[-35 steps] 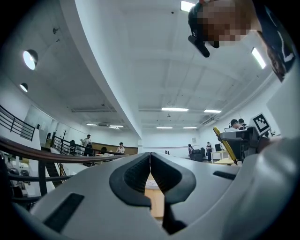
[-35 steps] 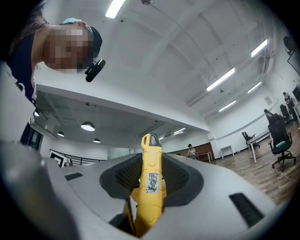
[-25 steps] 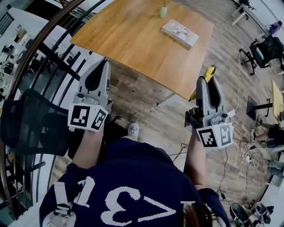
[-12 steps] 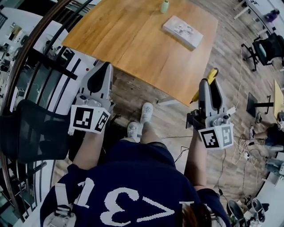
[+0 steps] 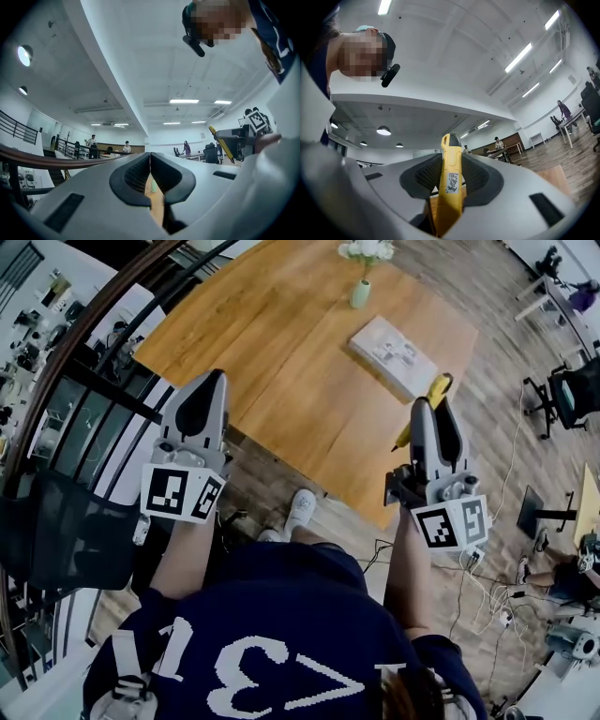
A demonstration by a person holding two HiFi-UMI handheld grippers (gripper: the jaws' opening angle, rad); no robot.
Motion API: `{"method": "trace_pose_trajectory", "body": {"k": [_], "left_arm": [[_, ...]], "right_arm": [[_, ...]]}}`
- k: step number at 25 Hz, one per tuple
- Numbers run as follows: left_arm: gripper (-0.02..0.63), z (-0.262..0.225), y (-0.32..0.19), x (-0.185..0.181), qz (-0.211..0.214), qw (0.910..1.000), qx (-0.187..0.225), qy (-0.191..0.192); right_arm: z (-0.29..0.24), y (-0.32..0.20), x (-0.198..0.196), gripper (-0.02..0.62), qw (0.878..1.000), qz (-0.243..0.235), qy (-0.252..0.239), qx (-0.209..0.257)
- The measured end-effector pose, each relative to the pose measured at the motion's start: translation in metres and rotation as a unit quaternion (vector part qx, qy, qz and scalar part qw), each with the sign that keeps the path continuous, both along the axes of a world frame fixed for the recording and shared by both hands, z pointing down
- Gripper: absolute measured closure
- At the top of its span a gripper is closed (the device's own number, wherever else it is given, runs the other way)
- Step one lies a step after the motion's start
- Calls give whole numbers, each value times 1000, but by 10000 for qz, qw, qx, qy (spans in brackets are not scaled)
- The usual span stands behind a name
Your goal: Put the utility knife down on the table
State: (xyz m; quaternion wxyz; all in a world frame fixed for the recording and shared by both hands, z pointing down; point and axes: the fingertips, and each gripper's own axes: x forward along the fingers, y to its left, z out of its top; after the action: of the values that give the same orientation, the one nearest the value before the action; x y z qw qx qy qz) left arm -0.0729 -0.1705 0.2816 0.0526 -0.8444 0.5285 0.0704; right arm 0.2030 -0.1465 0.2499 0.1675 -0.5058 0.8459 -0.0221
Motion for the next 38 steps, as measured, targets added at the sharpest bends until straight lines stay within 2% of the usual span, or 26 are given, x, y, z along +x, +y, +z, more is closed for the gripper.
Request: {"method": "trace_pose_trajectory", "body": {"k": [6, 12, 15, 18, 23, 26, 28, 32, 38], "left_arm": [[591, -11, -42, 10, -46, 9996, 15, 268], [591, -33, -99, -23, -207, 9997, -78, 66], [591, -21, -117, -26, -172, 9997, -180, 41], [591, -8, -144, -31, -37, 9995, -310, 68], [591, 12, -193, -44, 196, 9987, -454, -81], [591, 33, -212, -41, 318, 9976, -500, -365], [591, 45, -224, -44, 429, 9965, -605, -390], [591, 71, -240, -51, 530, 9946, -829, -341], [591, 101, -252, -59, 575, 9913, -1159, -249]], "right_arm": [[-11, -55, 12, 456, 9996, -250, -96, 104], [-25, -117, -29, 456, 9991, -397, -130, -121], [-13, -132, -43, 456, 9987, -443, -39, -262], [10, -155, -63, 456, 9974, -430, 113, -564], [77, -210, -102, 456, 9886, -359, 233, -1444], [136, -234, -114, 456, 9770, -263, 453, -2069], [176, -248, -123, 456, 9654, -200, 605, -2530], [257, -260, -132, 456, 9355, -99, 919, -3411], [339, -251, -141, 454, 8853, -53, 1866, -4259]]}}
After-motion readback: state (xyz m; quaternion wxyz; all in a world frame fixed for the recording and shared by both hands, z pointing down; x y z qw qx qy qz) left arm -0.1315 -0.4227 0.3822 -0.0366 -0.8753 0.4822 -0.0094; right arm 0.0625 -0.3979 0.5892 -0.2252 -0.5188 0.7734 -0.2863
